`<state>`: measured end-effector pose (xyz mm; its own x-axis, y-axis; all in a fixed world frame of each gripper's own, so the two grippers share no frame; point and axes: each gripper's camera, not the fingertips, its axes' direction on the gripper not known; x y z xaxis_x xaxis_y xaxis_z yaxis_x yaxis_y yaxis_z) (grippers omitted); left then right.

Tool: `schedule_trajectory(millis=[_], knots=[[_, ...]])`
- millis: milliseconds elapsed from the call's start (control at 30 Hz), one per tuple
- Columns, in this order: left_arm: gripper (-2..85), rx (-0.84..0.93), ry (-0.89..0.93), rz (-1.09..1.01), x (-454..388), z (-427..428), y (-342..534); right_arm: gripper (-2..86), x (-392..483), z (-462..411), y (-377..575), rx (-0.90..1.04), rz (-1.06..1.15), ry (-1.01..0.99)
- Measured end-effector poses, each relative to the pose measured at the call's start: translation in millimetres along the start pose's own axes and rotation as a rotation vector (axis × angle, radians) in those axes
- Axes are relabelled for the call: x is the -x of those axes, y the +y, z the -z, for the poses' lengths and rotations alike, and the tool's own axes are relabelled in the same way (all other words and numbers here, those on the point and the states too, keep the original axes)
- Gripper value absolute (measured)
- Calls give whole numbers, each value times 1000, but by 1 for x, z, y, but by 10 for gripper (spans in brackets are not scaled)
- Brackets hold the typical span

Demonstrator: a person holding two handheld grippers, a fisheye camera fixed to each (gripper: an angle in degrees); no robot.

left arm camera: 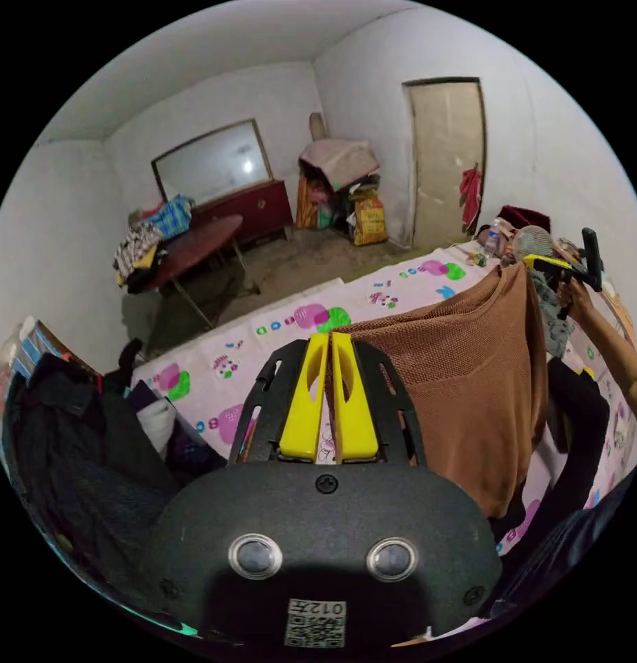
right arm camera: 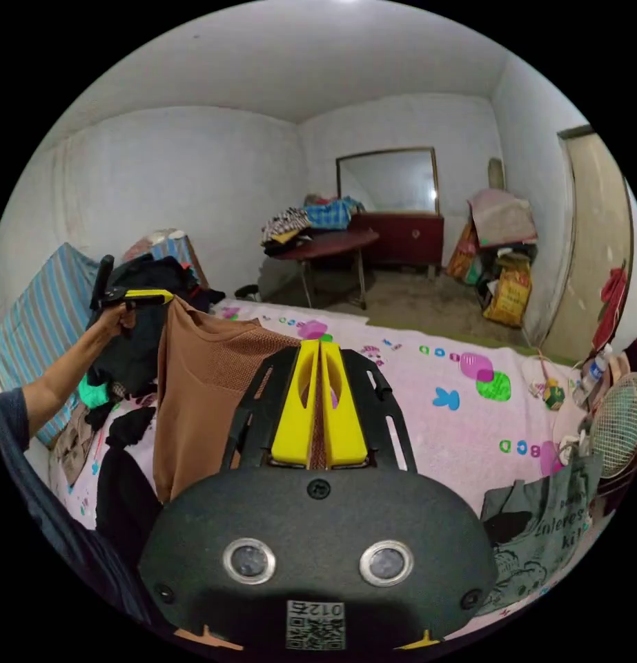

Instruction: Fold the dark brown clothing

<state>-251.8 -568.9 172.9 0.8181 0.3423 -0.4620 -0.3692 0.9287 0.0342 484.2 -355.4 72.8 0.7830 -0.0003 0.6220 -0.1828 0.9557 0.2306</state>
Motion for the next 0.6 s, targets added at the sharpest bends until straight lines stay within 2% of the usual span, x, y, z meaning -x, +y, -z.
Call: schedule_trajectory(millis=[100,167,233,467,600], knots=[[-1,75,-17,135,12,-98,-12,-9,-35,-73,-8,118,-42,73],[-1,119,-23,256,19,-155,-11,-9,-53,-100,-7,125,-109,152],[-2,110,-27,294,20,-180,-4,-9,-69,-121,0,162,-169,99],[-2,164,144,265,9,-223,58,-9,-75,-154,91,281,-203,-25],[-1,272,250,131,-27,-232,110,-8,-61,-159,152,376,-226,-105]])
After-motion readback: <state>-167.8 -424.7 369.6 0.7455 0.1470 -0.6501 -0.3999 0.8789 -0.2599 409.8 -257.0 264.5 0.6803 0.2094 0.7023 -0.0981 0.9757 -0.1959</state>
